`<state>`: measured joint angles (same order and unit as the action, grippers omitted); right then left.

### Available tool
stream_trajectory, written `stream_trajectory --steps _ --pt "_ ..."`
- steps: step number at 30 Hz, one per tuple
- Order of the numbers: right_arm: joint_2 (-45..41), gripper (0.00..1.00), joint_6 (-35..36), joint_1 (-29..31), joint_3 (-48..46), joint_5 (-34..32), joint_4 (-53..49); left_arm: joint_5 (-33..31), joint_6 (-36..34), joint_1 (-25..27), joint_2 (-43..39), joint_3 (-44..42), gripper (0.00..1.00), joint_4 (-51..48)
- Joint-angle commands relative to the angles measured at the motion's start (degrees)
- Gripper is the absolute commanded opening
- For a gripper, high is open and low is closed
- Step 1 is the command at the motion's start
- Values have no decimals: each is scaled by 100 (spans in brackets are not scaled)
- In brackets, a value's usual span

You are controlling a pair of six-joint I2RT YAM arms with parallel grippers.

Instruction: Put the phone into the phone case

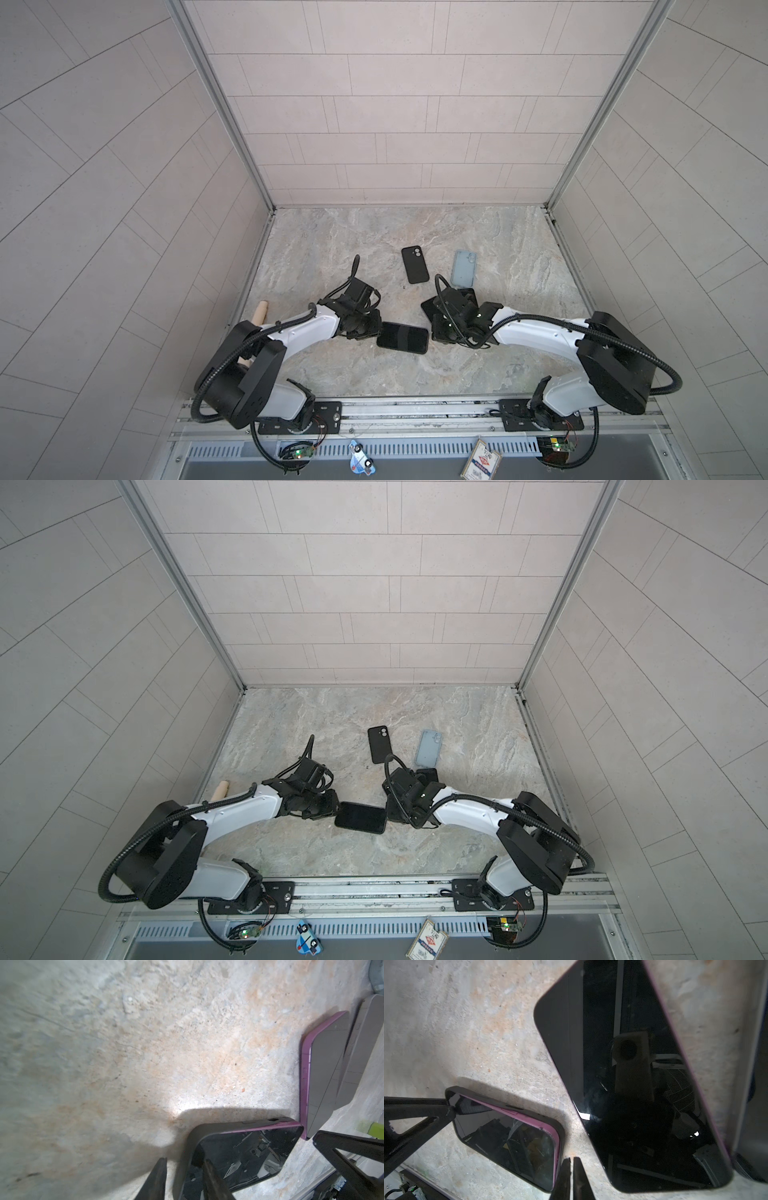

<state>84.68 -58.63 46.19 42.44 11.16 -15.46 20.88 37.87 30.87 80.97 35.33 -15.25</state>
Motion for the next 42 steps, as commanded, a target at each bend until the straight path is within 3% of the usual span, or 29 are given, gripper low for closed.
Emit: stream_trajectory --steps 1,8,32,42 --pt "106 9 54 -14 97 45 143 21 -5 -29 80 -57 35 66" --pt "60 10 95 -13 122 139 326 43 11 -29 149 -156 31 169" --pt "482 12 69 -8 317 87 56 134 100 -24 52 -352 31 315" --pt "1158 10 61 202 661 -308 -616 189 133 -28 77 -393 31 376"
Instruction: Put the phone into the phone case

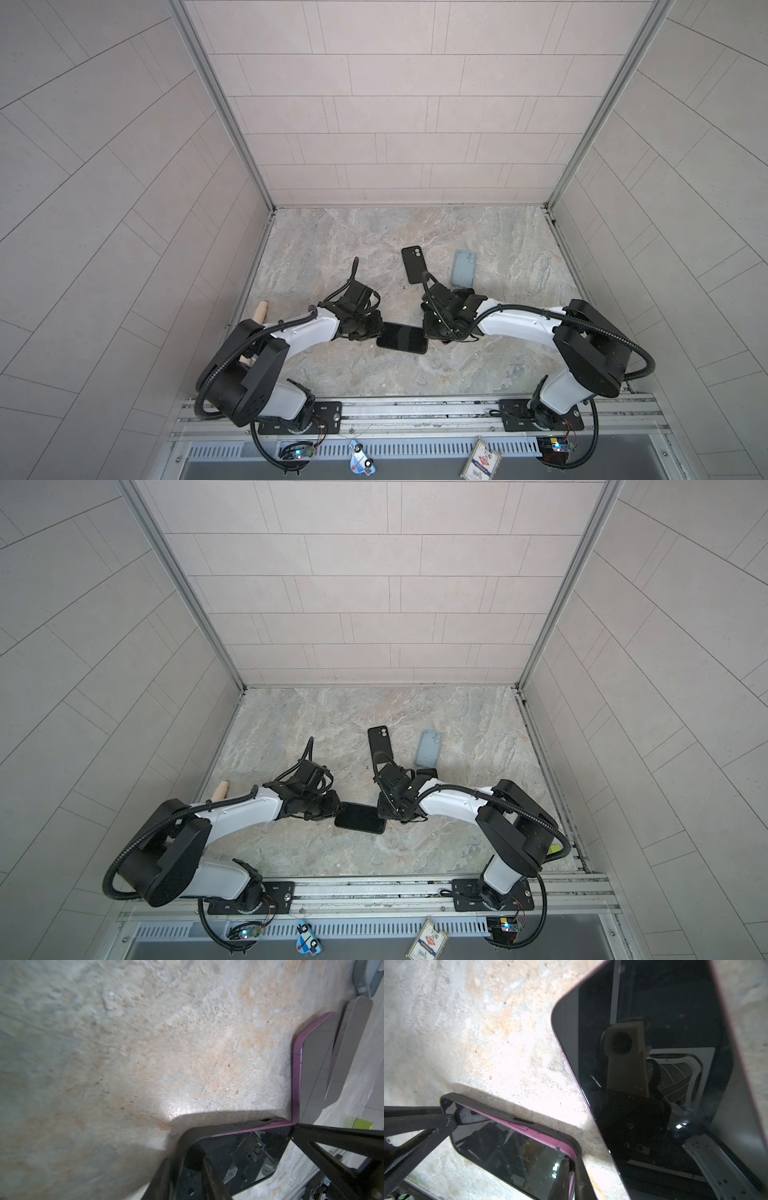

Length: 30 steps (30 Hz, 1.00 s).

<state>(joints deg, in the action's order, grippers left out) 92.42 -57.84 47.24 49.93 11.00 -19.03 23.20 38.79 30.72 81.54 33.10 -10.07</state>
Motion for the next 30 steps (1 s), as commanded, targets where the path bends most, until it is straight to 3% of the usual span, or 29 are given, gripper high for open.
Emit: stream_trajectory --steps 1,13,30 --pt "434 10 -25 129 -89 -319 -264 -43 46 -9 14 -188 31 -123" --pt "1096 7 -25 417 204 -726 -628 37 36 -13 54 -217 31 -110" --pt "1799 7 27 461 447 -610 -434 97 20 -7 119 -201 31 -80"
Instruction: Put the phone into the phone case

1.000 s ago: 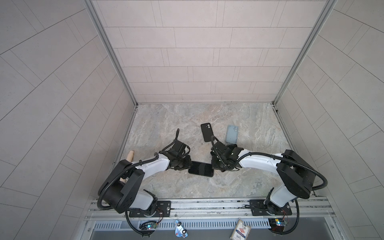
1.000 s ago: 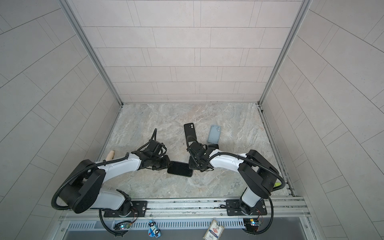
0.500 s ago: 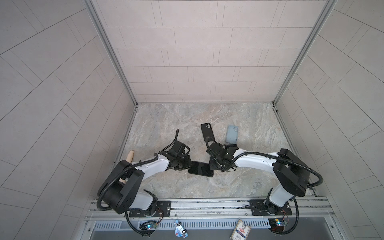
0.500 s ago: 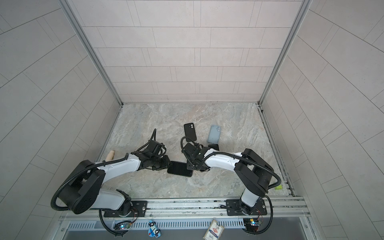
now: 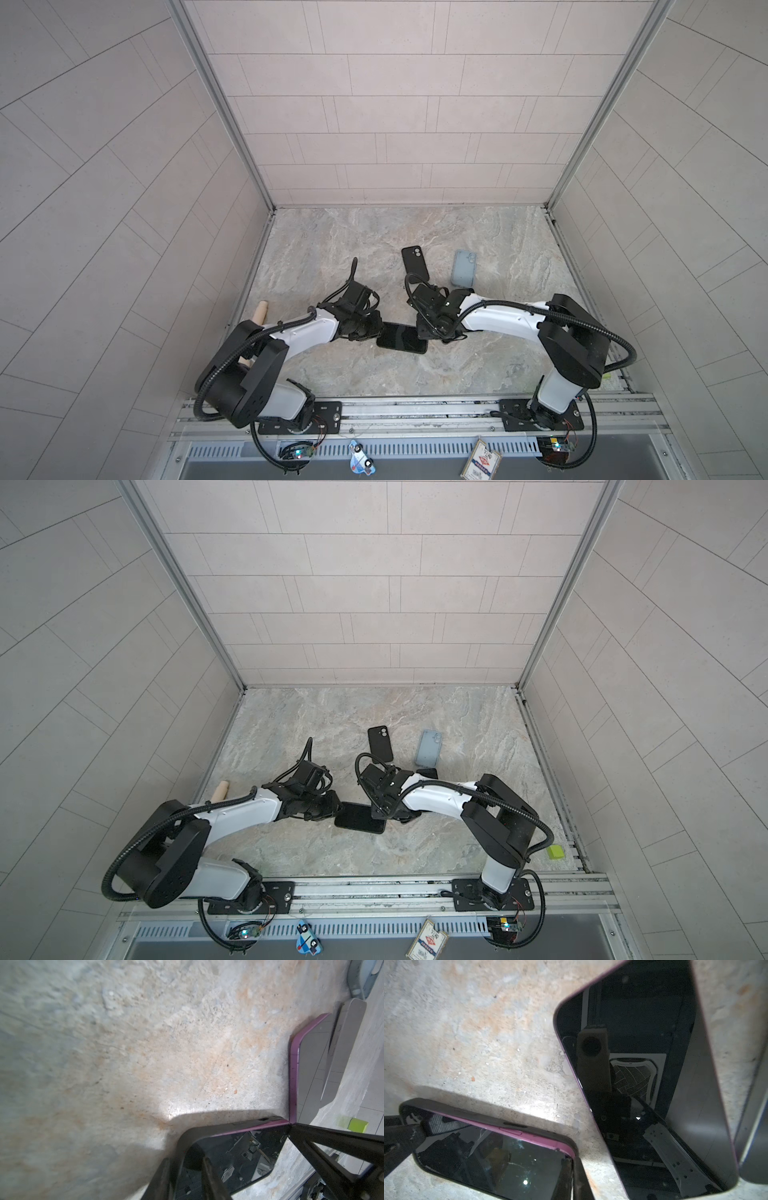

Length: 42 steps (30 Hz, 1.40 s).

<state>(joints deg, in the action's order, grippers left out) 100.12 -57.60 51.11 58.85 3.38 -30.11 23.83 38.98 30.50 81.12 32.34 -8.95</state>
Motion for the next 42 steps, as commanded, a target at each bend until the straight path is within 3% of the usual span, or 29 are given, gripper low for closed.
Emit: stream_trajectory --steps 1,42 --pt "1067 7 -5 75 -460 168 706 33 -3 9 166 -118 31 -186" --pt "2256 6 -243 118 -710 750 1762 143 -31 9 641 -122 31 47"
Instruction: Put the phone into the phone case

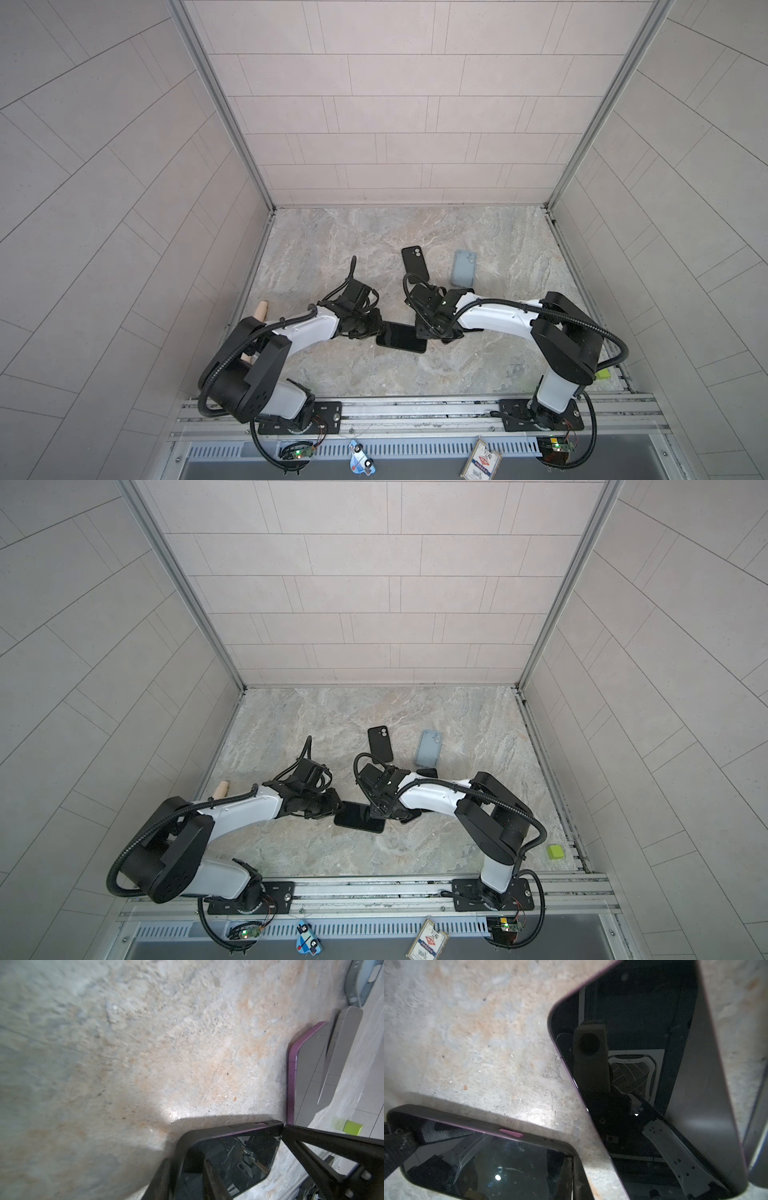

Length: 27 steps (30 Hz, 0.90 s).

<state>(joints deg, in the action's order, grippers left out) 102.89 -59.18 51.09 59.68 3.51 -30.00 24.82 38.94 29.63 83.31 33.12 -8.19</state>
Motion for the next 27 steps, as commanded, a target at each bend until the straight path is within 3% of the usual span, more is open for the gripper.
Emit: stream_trajectory --steps 1,8,14,17,22,27 --pt "1989 6 -85 122 -788 747 1752 47 -19 96 432 -197 31 -26" --pt "1849 6 5 120 -652 648 1487 52 -28 96 427 -136 31 -82" --pt "1049 7 374 77 -385 284 838 -198 -255 79 148 156 30 -684" --pt "505 9 673 70 -291 17 587 -636 -466 72 -281 429 31 -1334" --pt "-211 28 1348 59 -227 -160 434 -914 -649 61 -1363 862 33 -2107" --pt "-252 29 1623 -161 -80 -88 364 -1202 -765 54 -2697 1326 36 -2973"
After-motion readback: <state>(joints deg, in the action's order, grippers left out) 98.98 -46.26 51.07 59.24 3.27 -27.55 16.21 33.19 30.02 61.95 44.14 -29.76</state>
